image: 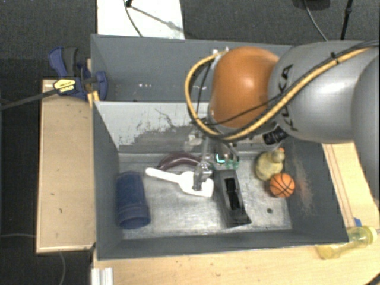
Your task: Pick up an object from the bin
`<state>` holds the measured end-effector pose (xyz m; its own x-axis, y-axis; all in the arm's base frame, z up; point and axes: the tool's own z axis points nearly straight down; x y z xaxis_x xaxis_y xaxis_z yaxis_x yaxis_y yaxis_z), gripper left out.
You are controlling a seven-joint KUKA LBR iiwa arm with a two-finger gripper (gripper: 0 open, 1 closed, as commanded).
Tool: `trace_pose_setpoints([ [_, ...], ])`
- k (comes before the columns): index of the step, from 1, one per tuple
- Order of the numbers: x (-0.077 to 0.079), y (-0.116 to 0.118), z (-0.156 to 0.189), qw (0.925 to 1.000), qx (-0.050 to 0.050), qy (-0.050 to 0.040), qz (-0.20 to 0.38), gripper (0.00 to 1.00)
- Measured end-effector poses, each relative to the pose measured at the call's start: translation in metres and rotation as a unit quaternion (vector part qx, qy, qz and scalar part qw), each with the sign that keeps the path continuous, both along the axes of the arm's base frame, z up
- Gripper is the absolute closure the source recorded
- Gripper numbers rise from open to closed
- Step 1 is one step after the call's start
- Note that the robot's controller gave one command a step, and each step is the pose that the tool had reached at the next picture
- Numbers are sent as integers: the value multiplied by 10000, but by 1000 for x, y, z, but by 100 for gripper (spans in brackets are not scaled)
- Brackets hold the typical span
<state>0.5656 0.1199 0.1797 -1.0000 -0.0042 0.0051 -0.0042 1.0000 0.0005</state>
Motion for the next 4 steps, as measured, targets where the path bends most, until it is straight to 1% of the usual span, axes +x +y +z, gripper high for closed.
trace_pose_setpoints([
  [1, 2, -1, 4, 10000, 4, -40, -13, 0],
  [2, 2, -1, 4, 10000, 5, -41, -16, 0],
  [3, 6, 23, 40, 9993, 2, -38, 365, 100],
  [4, 8, 27, 52, 9991, 7, -52, 415, 100],
])
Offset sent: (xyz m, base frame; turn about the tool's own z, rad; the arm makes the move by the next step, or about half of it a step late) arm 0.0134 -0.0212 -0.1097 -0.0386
